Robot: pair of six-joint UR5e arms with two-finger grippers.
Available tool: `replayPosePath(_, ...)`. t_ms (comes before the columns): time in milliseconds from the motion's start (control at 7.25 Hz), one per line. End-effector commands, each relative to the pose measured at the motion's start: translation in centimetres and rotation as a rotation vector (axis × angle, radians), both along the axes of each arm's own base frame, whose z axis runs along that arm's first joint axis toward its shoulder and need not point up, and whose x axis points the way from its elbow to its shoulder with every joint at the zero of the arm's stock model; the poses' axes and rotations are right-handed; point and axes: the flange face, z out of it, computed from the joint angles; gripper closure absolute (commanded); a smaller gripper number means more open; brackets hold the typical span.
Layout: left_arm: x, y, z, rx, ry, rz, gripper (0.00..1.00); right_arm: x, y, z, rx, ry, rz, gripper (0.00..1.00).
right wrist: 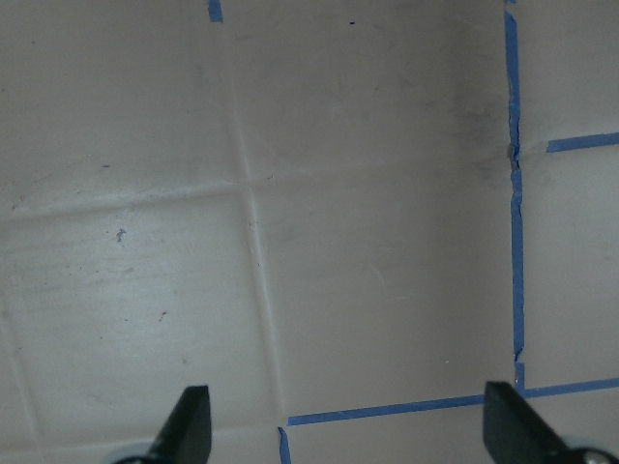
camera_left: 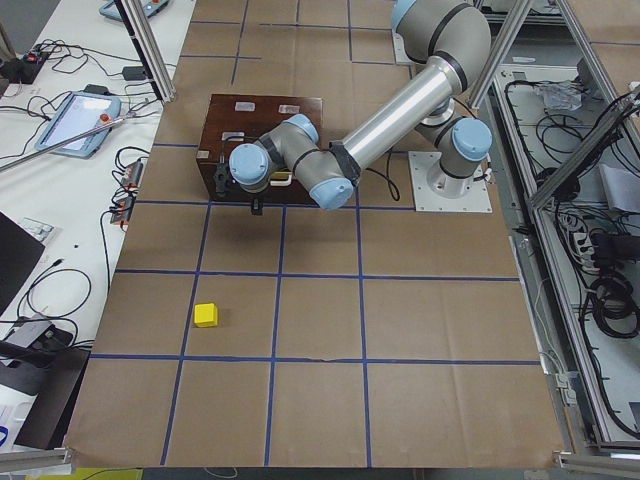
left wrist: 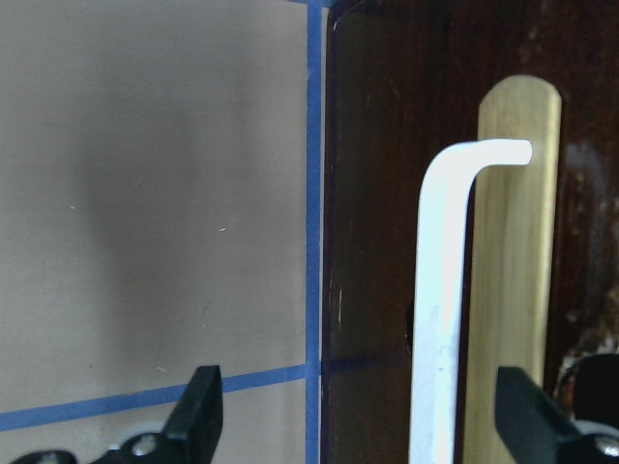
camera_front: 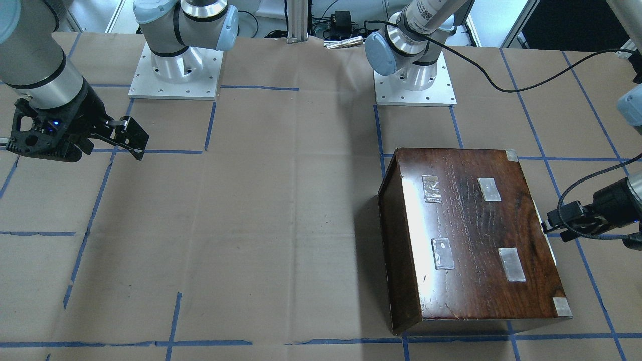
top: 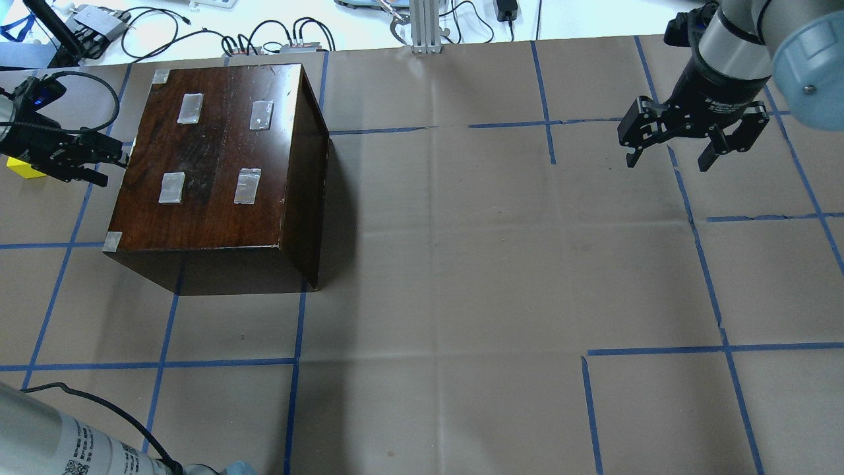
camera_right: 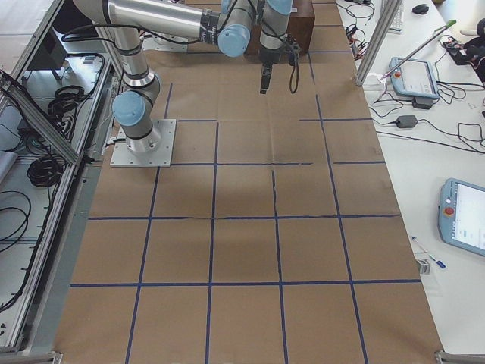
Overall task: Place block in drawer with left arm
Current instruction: 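Hook the drawer handle with the left gripper and pull the drawer open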
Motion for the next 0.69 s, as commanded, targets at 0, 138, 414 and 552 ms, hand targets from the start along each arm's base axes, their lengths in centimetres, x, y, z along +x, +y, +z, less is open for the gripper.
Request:
replayPosePath(0, 0.5, 0.1, 0.3, 0.016, -0.039, -0.009, 0.02, 0.0, 0.0, 0.1, -0.001, 0.0, 0.0, 0.0)
replayPosePath(138, 0.8, 0.4, 0.2, 0.037, -0.068, -0.016, 0.02, 0.0, 0.0, 0.0, 0.0, 0.0, 0.0, 0.0)
replayPosePath(414, 1.1, 0.5, 0.2, 0.055, -0.098, -0.023, 0.02, 0.0, 0.0, 0.0, 0.0, 0.0, 0.0, 0.0)
replayPosePath(552, 1.6, 0.6, 0.6, 0.068, -0.143, -0.031, 0.02, 0.0, 0.0, 0.0, 0.0, 0.0, 0.0, 0.0)
